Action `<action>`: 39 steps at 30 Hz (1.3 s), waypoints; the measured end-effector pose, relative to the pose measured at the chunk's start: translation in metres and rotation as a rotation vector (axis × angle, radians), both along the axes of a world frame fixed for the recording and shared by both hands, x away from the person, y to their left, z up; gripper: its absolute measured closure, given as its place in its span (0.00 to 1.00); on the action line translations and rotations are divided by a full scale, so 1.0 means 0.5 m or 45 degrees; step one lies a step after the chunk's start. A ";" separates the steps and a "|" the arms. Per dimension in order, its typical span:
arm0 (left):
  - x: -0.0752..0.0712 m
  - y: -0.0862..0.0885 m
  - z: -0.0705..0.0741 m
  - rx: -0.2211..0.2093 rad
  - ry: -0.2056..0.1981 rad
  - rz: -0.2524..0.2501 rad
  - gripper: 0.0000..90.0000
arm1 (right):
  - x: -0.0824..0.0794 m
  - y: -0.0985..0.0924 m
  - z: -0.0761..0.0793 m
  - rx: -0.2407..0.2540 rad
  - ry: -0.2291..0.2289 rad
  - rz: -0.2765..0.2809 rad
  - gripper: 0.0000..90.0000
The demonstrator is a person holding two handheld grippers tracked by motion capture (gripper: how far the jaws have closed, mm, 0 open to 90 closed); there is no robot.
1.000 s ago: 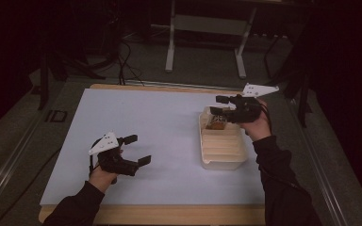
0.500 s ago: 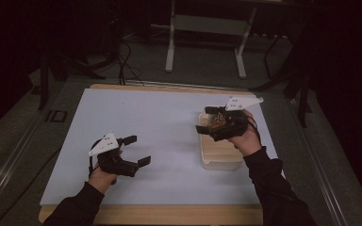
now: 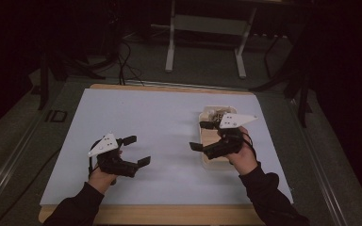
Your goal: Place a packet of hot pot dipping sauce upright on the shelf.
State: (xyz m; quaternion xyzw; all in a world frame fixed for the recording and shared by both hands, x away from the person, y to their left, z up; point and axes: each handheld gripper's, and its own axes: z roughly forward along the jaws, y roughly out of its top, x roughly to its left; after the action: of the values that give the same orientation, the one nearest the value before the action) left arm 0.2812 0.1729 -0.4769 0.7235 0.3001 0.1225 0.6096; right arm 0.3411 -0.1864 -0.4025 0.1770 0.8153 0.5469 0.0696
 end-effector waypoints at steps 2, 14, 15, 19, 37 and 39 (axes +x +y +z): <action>0.000 0.000 0.000 0.001 0.000 0.000 0.02 | -0.010 0.000 -0.007 -0.009 0.000 0.001 0.13; -0.001 -0.003 0.000 0.003 -0.002 -0.010 0.02 | -0.068 -0.019 -0.047 -0.019 0.000 -0.054 0.15; -0.001 -0.003 0.000 0.004 -0.001 -0.010 0.02 | -0.072 -0.019 -0.053 -0.026 0.006 -0.057 0.15; -0.001 -0.003 -0.001 0.006 -0.002 -0.008 0.02 | -0.087 -0.021 -0.069 -0.057 0.005 -0.046 0.15; -0.001 -0.002 -0.013 0.038 0.004 -0.009 0.02 | -0.129 -0.051 -0.097 -0.117 -0.136 -0.051 0.16; -0.001 -0.006 -0.020 0.055 0.013 -0.017 0.02 | -0.126 -0.051 -0.101 -0.112 -0.133 -0.045 0.16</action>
State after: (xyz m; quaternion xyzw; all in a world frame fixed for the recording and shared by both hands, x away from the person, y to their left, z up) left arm 0.2806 0.1697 -0.4869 0.7390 0.2957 0.1210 0.5931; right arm 0.2779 -0.2117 -0.4529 0.1594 0.8306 0.5177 0.1294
